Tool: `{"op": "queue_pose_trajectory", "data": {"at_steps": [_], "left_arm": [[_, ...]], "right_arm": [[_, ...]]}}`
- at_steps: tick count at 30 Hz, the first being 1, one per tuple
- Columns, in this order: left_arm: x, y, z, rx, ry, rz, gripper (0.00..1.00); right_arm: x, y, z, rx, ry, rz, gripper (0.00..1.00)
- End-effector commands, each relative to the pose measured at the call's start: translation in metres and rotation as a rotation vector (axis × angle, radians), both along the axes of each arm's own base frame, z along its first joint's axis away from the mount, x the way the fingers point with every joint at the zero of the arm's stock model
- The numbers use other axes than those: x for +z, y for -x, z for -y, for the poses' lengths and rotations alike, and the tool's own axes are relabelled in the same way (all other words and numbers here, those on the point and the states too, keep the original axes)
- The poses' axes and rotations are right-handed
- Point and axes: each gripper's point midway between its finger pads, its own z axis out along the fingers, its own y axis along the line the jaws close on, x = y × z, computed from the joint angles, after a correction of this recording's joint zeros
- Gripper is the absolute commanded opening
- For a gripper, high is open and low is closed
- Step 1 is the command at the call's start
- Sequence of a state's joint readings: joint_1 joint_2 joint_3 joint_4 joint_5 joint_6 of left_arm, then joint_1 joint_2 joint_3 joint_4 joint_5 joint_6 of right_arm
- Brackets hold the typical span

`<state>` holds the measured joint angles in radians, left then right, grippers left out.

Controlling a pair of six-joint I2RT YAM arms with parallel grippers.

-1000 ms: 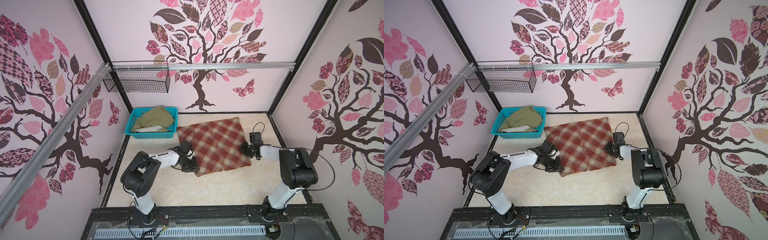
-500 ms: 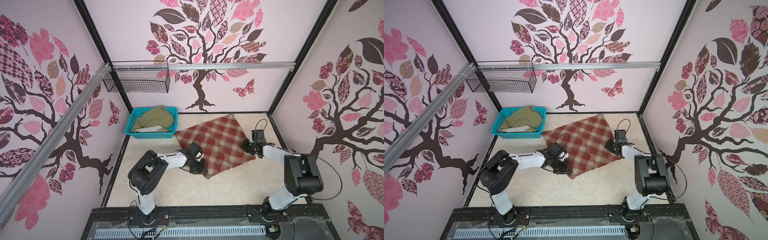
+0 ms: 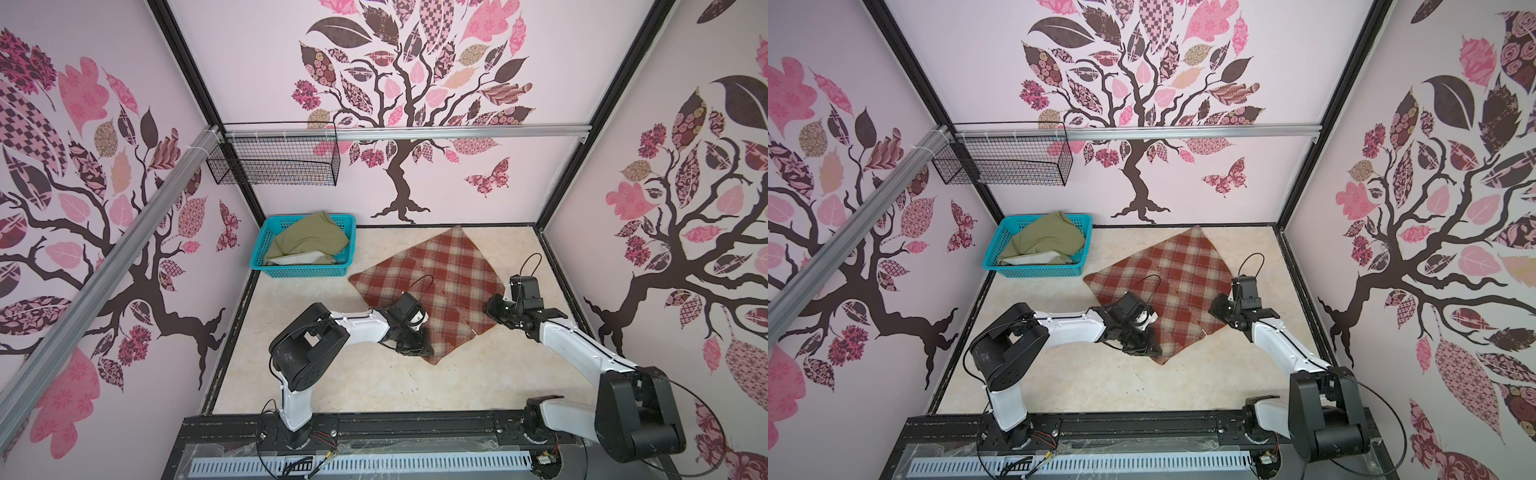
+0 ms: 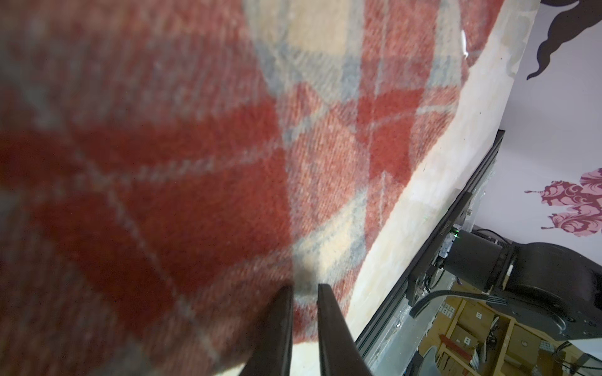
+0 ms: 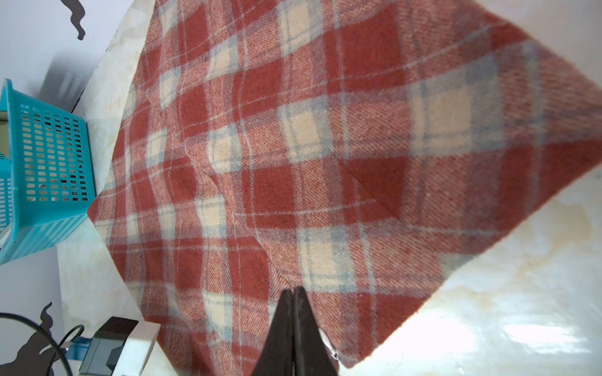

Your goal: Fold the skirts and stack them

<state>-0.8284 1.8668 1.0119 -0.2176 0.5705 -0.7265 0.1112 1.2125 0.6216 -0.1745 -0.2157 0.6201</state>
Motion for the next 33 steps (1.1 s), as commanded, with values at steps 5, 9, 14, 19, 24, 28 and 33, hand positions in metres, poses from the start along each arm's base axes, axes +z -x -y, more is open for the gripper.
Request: {"op": "queue_pose_trajectory", "data": {"at_steps": [5, 9, 14, 19, 24, 28, 33], "left_arm": [[0.061, -0.057, -0.027, 0.121, 0.097, 0.101, 0.18], [0.070, -0.086, -0.062, 0.200, 0.035, 0.165, 0.18], [0.057, -0.107, -0.092, 0.266, -0.022, 0.178, 0.18], [0.035, -0.113, -0.102, 0.265, -0.095, 0.177, 0.18], [0.019, -0.110, -0.104, 0.269, -0.112, 0.151, 0.18], [0.006, -0.102, -0.105, 0.276, -0.111, 0.109, 0.18], [-0.007, -0.083, -0.106, 0.296, -0.096, 0.060, 0.18]], "right_arm": [[-0.008, 0.041, -0.024, 0.096, 0.041, -0.004, 0.08], [-0.024, 0.054, -0.029, 0.109, 0.005, -0.035, 0.09], [-0.037, 0.055, -0.029, 0.120, 0.011, -0.051, 0.09], [-0.046, 0.045, -0.029, 0.124, 0.042, -0.070, 0.10], [-0.057, 0.034, -0.029, 0.100, 0.045, -0.087, 0.08], [-0.065, 0.026, -0.030, 0.109, 0.064, -0.115, 0.07], [-0.071, 0.018, -0.026, 0.106, 0.085, -0.130, 0.06]]}}
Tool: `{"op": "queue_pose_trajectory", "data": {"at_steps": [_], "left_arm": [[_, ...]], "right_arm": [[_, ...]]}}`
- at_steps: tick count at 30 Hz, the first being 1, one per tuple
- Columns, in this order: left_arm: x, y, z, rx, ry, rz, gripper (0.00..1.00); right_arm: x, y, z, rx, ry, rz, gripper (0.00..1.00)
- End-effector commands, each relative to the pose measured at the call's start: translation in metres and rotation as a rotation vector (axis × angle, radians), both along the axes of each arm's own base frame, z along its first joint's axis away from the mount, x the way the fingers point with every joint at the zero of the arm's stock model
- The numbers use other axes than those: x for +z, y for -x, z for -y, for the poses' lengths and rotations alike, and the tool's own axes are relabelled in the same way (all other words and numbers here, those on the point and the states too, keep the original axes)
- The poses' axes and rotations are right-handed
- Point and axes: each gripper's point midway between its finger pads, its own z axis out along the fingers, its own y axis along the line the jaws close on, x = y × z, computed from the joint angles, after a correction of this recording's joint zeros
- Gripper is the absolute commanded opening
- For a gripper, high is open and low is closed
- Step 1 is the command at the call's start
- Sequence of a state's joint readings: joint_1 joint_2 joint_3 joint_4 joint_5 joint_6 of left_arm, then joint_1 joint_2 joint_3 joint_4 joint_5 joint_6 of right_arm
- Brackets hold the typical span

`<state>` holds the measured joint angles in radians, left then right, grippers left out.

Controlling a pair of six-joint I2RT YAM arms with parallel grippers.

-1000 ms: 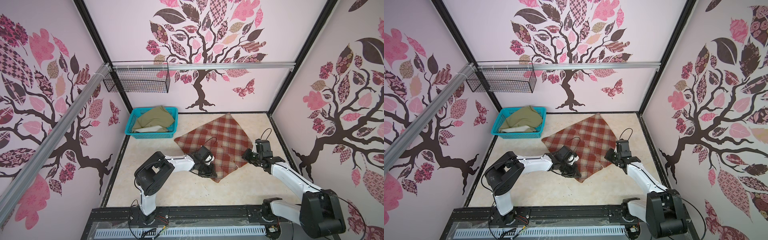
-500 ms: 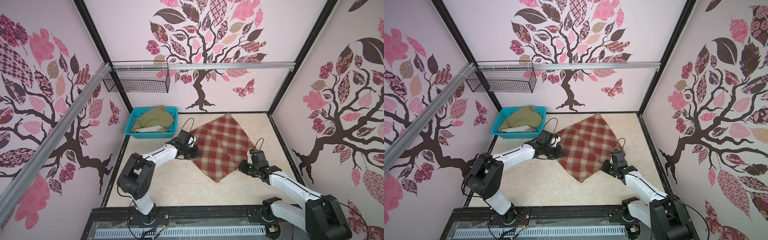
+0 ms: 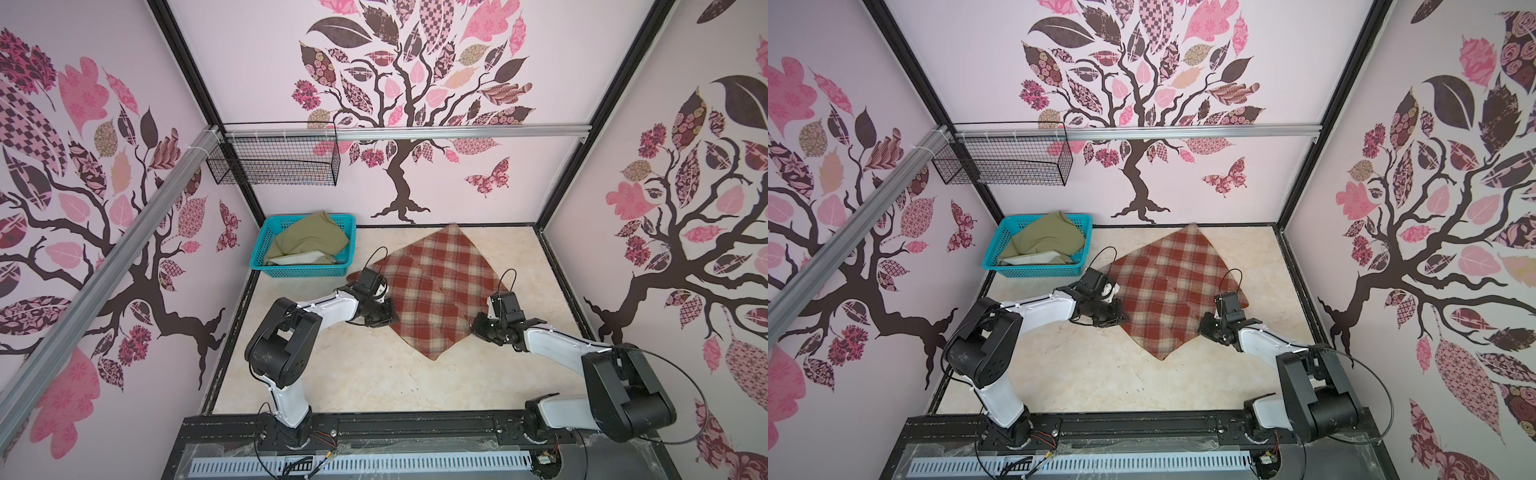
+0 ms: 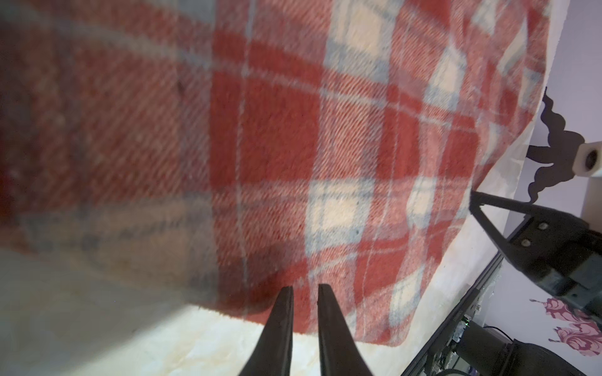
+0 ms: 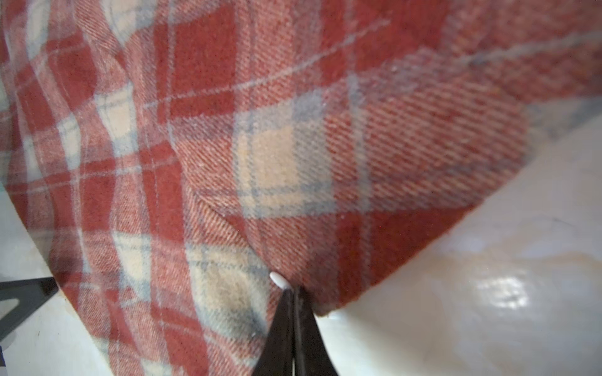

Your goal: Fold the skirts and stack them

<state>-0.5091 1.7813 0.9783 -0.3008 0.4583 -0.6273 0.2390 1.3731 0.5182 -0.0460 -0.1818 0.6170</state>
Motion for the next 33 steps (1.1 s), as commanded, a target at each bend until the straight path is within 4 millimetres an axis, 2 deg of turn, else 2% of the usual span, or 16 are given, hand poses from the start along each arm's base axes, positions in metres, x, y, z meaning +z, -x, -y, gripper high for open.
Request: {"op": "queue_pose_trajectory", "data": {"at_steps": [1, 5, 9, 18, 23, 25, 27, 30, 33], "left_arm": [[-0.014, 0.020, 0.000, 0.000, 0.005, -0.048, 0.18], [-0.024, 0.043, 0.005, -0.025, -0.011, -0.080, 0.18], [-0.029, 0.064, 0.018, -0.056, -0.014, -0.101, 0.18], [-0.021, 0.080, 0.034, -0.072, 0.034, -0.113, 0.18], [-0.021, 0.088, 0.039, -0.078, 0.049, -0.118, 0.18], [-0.023, 0.093, 0.043, -0.084, 0.054, -0.126, 0.18], [-0.022, 0.096, 0.044, -0.082, 0.057, -0.129, 0.17], [-0.008, 0.092, 0.042, -0.064, 0.076, -0.105, 0.17], [0.009, 0.081, 0.031, -0.015, 0.102, -0.080, 0.17]], "right_arm": [[-0.003, -0.009, 0.006, -0.003, 0.035, -0.003, 0.07], [0.003, -0.016, 0.009, -0.004, 0.048, 0.012, 0.07], [0.019, -0.020, 0.008, 0.008, 0.054, 0.035, 0.09], [0.064, -0.010, 0.009, 0.019, 0.031, 0.128, 0.21], [0.061, 0.002, -0.002, 0.058, 0.017, 0.130, 0.21], [0.057, 0.005, -0.010, 0.087, 0.069, 0.129, 0.22], [0.053, 0.007, -0.022, 0.109, 0.015, 0.109, 0.22], [0.052, 0.009, -0.036, 0.144, -0.012, 0.110, 0.19], [0.051, 0.013, -0.050, 0.189, 0.016, 0.122, 0.16]]}}
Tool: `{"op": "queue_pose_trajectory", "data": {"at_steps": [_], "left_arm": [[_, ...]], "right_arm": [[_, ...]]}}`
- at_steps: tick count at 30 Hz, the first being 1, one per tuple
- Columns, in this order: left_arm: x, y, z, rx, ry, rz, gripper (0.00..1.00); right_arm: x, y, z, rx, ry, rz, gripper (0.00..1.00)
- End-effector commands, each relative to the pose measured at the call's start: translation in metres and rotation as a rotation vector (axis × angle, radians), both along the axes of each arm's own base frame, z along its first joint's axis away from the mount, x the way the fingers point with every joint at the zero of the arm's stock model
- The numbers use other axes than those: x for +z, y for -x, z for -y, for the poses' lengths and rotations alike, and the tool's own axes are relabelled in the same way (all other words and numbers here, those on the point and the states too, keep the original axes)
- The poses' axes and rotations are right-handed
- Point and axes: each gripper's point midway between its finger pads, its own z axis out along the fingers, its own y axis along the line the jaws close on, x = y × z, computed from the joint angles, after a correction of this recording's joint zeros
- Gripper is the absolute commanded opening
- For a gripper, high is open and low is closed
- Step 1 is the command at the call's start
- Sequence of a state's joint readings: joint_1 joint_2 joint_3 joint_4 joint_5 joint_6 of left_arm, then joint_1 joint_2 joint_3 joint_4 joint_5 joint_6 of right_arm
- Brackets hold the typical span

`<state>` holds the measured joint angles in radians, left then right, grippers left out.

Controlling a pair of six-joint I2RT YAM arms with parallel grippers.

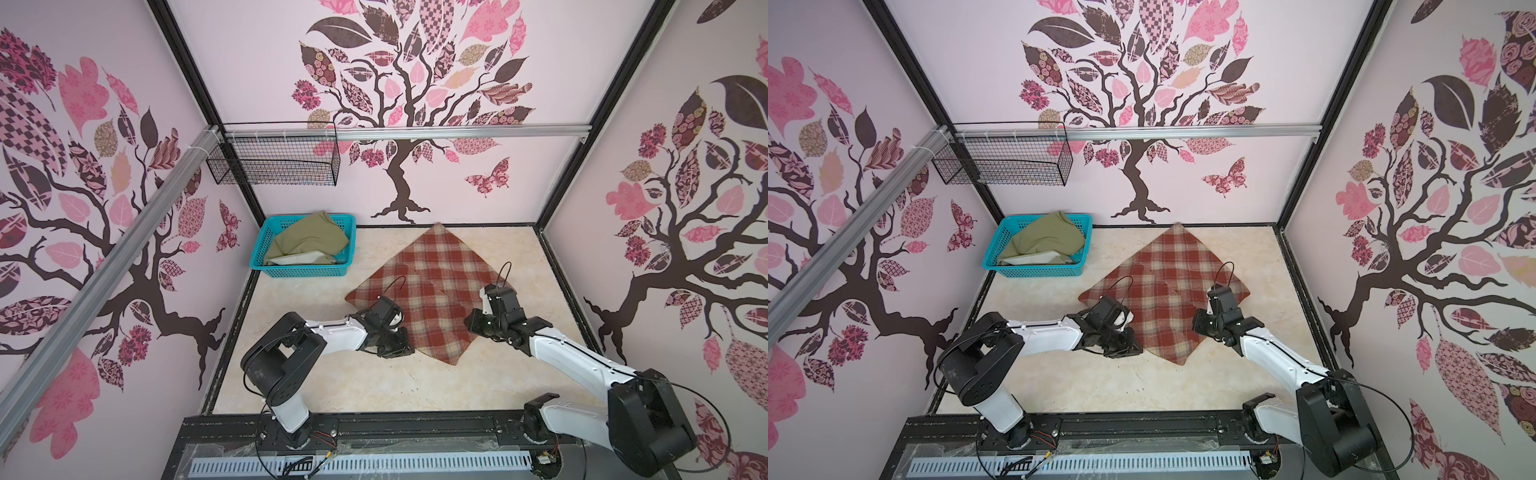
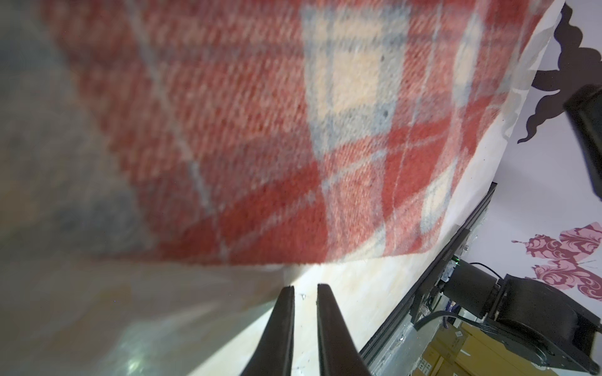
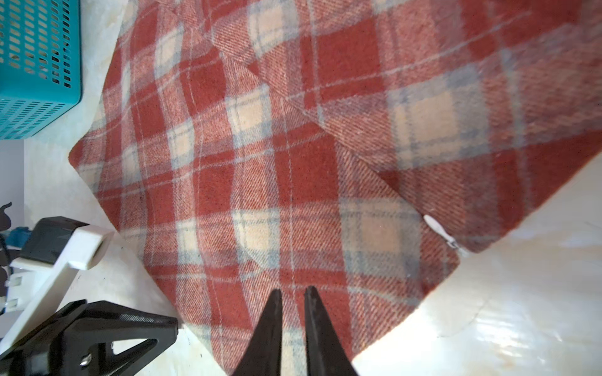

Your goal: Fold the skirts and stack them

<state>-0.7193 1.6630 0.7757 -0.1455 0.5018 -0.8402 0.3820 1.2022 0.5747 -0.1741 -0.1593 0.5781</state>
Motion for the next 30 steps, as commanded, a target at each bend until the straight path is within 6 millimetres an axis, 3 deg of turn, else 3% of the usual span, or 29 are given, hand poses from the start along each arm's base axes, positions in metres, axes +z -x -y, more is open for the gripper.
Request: {"op": "queue_pose_trajectory", "data": {"at_steps": [1, 5, 9, 17, 21, 24, 30], "left_arm": [[0.016, -0.013, -0.019, 0.079, 0.019, 0.019, 0.18], [0.031, -0.037, -0.049, 0.160, 0.035, 0.046, 0.18], [0.040, -0.061, -0.081, 0.234, 0.023, 0.064, 0.21], [0.045, -0.103, -0.150, 0.450, 0.029, 0.079, 0.34], [0.041, -0.115, -0.178, 0.530, 0.002, 0.087, 0.36], [0.036, -0.120, -0.192, 0.578, -0.005, 0.070, 0.37], [0.031, -0.134, -0.196, 0.605, -0.013, 0.081, 0.37]], "right_arm": [[-0.001, 0.002, -0.018, 0.044, 0.007, 0.009, 0.16], [-0.011, 0.008, -0.039, 0.103, -0.011, -0.016, 0.14], [-0.028, 0.013, -0.045, 0.128, 0.014, -0.052, 0.13], [-0.054, 0.043, -0.037, 0.127, 0.055, -0.156, 0.12], [-0.054, 0.057, -0.029, 0.095, 0.045, -0.184, 0.11], [-0.054, 0.064, -0.019, 0.068, 0.067, -0.188, 0.11], [-0.061, 0.078, -0.010, 0.068, 0.093, -0.244, 0.10]]}}
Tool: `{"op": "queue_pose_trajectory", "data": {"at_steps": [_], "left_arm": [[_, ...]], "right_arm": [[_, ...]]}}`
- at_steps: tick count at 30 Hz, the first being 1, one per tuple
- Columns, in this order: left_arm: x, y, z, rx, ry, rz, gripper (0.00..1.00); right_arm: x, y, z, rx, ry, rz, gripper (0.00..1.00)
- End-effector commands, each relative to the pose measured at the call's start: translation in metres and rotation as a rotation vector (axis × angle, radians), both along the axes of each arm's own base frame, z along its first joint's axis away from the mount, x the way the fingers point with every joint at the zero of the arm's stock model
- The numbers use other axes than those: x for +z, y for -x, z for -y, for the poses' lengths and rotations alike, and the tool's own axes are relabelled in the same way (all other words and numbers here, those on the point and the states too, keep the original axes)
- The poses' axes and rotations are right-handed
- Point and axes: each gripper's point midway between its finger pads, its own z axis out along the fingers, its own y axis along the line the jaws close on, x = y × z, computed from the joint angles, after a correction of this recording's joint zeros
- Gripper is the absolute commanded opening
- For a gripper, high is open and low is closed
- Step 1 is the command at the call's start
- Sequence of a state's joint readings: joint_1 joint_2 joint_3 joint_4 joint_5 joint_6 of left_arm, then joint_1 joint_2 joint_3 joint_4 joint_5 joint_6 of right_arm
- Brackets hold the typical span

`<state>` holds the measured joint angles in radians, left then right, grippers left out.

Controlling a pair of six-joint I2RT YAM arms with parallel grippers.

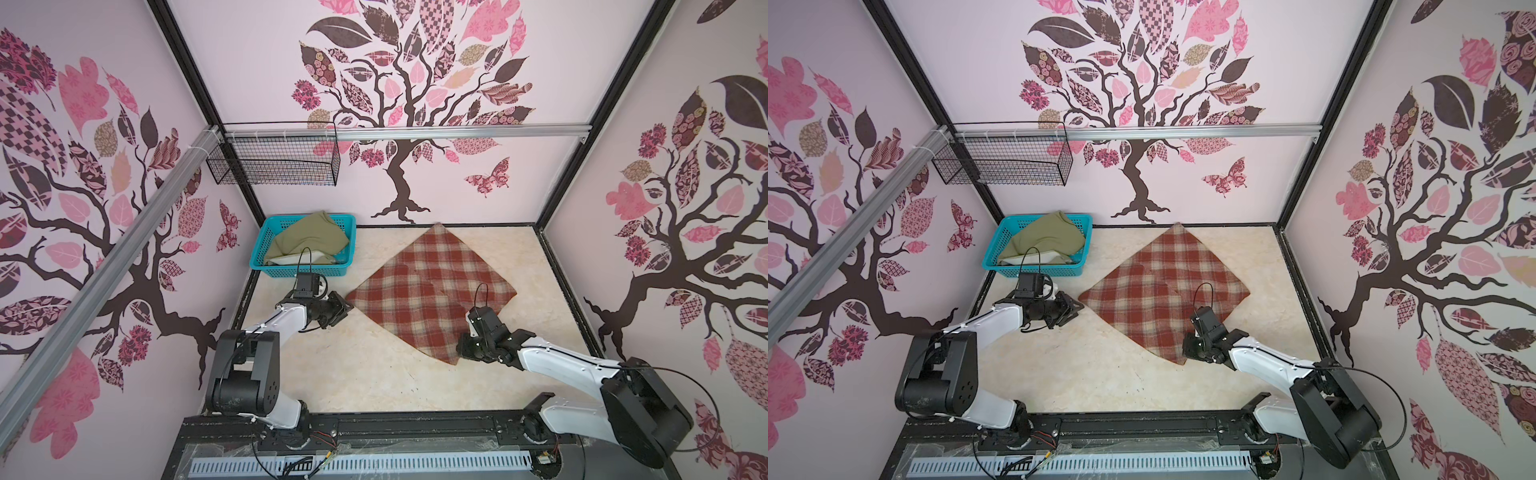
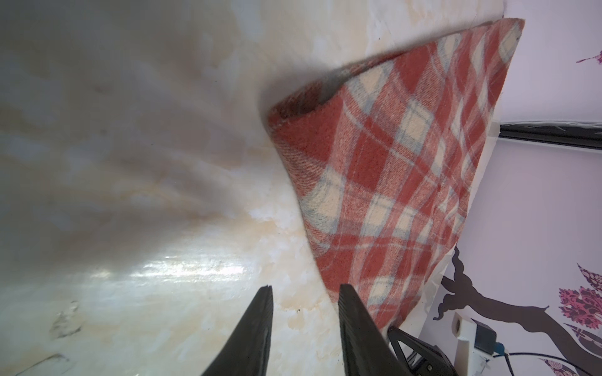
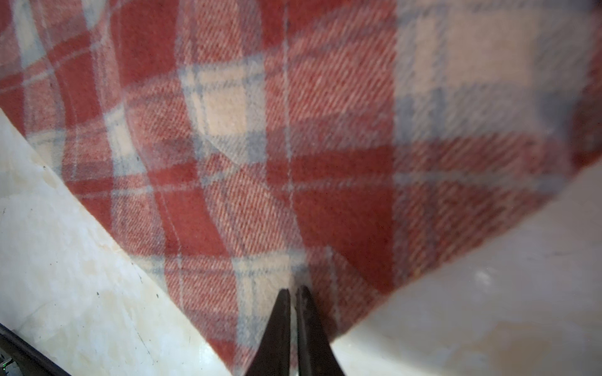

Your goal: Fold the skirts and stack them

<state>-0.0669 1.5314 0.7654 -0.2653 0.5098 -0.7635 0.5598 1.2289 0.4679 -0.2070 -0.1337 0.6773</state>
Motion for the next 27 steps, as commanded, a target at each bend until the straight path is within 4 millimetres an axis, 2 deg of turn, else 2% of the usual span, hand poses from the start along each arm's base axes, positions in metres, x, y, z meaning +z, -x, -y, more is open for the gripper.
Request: {"op": "queue_pose_trajectory", "data": {"at_steps": [1, 6, 14, 27], "left_arm": [[0.003, -0.017, -0.003, 0.020, -0.012, 0.036, 0.38], [-0.001, -0.031, -0.008, 0.037, -0.047, 0.059, 0.38], [-0.008, -0.059, -0.011, 0.077, -0.043, 0.100, 0.38], [-0.032, -0.069, -0.016, 0.106, -0.060, 0.100, 0.35]], "right_arm": [[-0.012, 0.019, 0.011, -0.006, 0.045, -0.078, 0.10], [-0.010, 0.025, 0.010, 0.000, 0.020, -0.080, 0.09], [-0.002, 0.015, 0.004, 0.014, 0.017, -0.060, 0.09], [-0.005, 0.012, 0.001, 0.027, 0.020, -0.074, 0.10]]}}
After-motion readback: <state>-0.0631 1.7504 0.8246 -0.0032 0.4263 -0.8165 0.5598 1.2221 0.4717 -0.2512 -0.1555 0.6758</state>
